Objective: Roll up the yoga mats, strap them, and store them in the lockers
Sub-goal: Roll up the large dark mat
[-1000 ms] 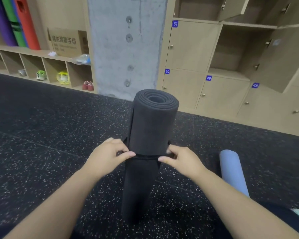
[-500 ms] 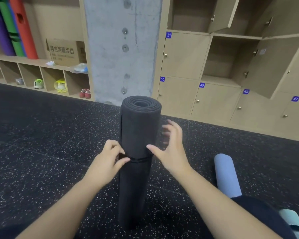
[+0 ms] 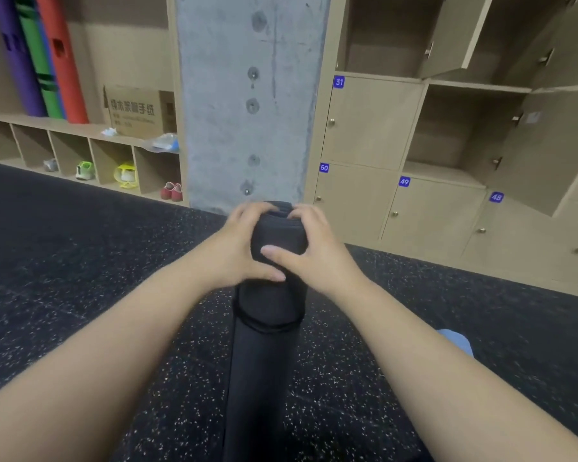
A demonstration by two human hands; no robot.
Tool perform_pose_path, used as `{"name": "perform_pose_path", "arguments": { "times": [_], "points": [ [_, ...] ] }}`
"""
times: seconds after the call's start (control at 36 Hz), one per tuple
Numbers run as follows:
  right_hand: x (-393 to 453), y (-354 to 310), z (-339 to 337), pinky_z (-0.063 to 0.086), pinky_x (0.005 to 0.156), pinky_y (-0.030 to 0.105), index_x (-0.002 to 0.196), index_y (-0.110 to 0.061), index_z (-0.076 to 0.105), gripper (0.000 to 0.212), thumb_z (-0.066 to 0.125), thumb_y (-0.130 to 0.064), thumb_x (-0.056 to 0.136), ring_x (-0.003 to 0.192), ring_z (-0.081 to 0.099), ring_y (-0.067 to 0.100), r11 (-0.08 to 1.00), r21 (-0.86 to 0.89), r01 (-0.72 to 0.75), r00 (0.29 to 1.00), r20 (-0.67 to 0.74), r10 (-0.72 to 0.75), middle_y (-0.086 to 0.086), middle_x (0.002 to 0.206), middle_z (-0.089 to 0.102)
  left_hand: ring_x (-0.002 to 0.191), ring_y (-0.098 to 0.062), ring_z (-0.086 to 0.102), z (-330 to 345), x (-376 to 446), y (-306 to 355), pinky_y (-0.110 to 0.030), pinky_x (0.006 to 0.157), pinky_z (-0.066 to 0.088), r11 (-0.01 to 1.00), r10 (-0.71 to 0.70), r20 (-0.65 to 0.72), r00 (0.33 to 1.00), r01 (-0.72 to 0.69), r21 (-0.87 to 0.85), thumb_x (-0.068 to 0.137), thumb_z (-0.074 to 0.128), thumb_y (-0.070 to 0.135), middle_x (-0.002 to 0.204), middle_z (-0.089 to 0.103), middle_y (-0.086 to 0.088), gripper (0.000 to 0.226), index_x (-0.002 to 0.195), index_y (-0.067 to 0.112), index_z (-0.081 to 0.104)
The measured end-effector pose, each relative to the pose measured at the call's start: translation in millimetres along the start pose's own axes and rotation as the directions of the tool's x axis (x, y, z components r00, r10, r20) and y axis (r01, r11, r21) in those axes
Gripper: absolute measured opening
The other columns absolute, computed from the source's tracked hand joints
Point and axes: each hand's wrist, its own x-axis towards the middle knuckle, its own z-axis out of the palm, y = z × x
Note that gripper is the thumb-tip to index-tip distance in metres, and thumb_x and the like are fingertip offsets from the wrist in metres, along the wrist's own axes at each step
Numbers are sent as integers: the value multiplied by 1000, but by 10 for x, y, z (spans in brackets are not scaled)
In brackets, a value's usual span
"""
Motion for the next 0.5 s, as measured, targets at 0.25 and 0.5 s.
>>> {"name": "perform_pose_path", "arguments": {
  "times": [0.25, 0.5],
  "points": [
    [883, 818, 128, 38, 77, 18, 109, -26, 42, 43, 72, -42, 83, 99, 46, 3, 992, 91, -91, 996, 14, 90, -9, 114, 41, 114, -12, 42, 279, 1073, -517, -29, 91, 39, 996, -68, -65, 996, 64, -65, 60, 89, 29, 127, 38, 5, 92, 136, 27, 37],
    [1568, 1626, 415, 38, 82, 23, 111, -17, 48, 39, 71, -36, 86, 103, 47, 10, 966, 154, -207, 976, 101, 192, -1, 114, 45, 113, -16, 50, 589, 1834, -1103, -42, 98, 44, 979, -194, -63, 979, 190, -74, 54, 82, 55, 129, 47, 3, 88, 128, 38, 39]
  ]
}}
